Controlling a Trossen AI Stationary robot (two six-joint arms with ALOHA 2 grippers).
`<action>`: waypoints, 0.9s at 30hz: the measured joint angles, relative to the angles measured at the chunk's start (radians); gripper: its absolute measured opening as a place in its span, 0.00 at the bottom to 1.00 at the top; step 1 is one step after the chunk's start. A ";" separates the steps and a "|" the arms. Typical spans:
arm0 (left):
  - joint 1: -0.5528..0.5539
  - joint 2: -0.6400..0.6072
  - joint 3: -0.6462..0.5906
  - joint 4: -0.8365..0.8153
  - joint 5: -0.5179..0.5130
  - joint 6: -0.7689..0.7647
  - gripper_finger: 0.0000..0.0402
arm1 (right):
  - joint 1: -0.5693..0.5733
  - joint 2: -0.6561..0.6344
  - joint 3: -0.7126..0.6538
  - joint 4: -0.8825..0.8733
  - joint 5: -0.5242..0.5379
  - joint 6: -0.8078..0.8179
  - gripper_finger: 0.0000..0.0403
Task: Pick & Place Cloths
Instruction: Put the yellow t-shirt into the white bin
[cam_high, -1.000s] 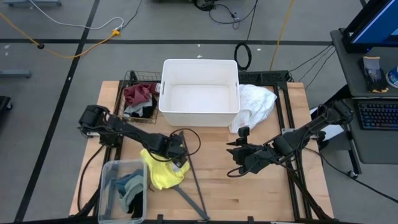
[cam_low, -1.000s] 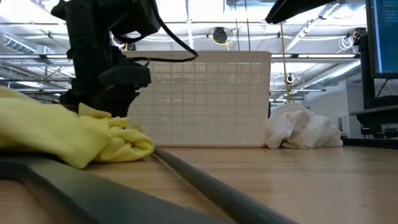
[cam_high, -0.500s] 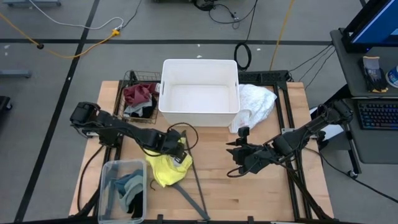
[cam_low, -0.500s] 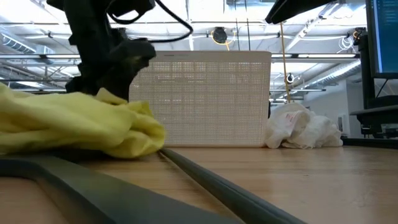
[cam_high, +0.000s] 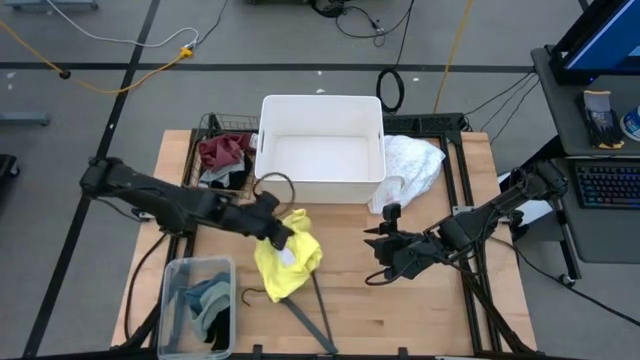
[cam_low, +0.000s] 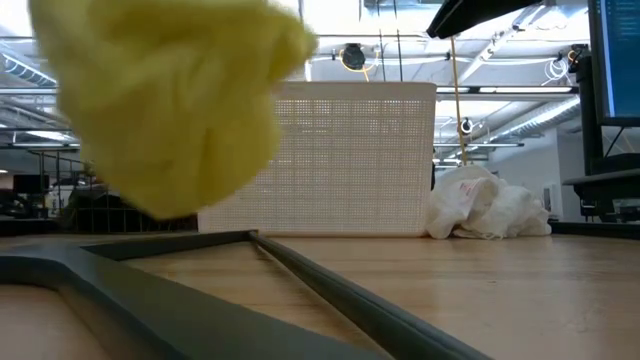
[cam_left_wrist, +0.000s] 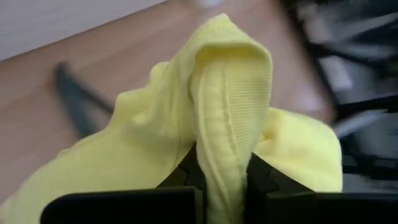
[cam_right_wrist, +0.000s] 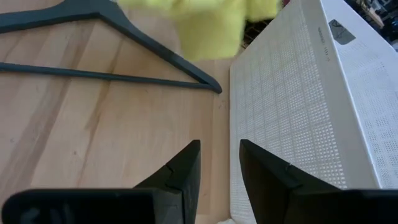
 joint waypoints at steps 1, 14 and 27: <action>0.000 -0.023 0.000 0.033 0.009 0.003 0.09 | 0.000 0.000 0.000 0.001 0.000 -0.007 0.26; 0.041 -0.155 0.002 0.652 -0.139 0.246 0.09 | 0.000 0.000 0.000 0.000 0.000 -0.011 0.26; 0.314 -0.154 0.002 0.945 -0.308 0.444 0.09 | 0.000 0.000 0.000 0.000 0.000 -0.009 0.26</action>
